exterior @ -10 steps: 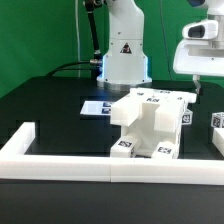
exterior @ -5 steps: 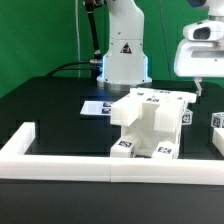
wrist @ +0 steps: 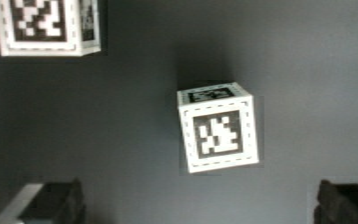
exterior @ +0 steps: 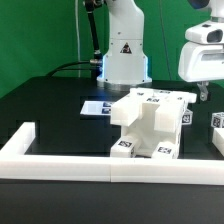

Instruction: Assemble chair

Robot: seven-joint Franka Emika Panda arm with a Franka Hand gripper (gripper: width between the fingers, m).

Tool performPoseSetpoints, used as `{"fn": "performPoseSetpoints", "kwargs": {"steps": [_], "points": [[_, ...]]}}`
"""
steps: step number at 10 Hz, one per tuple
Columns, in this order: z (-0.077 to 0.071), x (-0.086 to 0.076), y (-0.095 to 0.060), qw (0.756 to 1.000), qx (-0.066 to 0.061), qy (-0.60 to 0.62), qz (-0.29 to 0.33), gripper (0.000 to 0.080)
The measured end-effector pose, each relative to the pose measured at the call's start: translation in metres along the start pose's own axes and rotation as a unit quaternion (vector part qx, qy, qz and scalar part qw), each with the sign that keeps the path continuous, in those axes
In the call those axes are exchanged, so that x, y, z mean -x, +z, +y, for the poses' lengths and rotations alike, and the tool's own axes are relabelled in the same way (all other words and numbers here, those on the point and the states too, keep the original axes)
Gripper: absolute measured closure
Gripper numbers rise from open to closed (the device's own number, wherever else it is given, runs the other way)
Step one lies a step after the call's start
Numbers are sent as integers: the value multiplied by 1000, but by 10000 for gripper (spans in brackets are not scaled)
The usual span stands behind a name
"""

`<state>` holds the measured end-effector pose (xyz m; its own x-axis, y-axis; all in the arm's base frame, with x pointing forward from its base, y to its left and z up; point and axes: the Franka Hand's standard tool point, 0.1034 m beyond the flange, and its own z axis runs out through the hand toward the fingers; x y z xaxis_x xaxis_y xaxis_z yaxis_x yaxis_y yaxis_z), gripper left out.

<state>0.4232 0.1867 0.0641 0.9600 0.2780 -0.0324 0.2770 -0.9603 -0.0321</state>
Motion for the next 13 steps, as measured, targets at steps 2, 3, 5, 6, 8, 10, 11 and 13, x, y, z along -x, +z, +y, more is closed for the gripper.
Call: {"fn": "performPoseSetpoints", "kwargs": {"steps": [2, 3, 5, 6, 8, 10, 11, 13], "points": [[-10, 2, 11, 1000, 3, 6, 4, 150], [-14, 3, 17, 1000, 4, 5, 5, 150], [-12, 5, 28, 1000, 8, 5, 2, 150], [-11, 6, 33, 1000, 10, 5, 0, 150], [-10, 7, 44, 1000, 14, 10, -4, 150], [-10, 3, 47, 1000, 15, 14, -3, 150], [-10, 2, 48, 1000, 15, 18, -3, 150], [-10, 0, 48, 1000, 15, 20, -4, 150]]}}
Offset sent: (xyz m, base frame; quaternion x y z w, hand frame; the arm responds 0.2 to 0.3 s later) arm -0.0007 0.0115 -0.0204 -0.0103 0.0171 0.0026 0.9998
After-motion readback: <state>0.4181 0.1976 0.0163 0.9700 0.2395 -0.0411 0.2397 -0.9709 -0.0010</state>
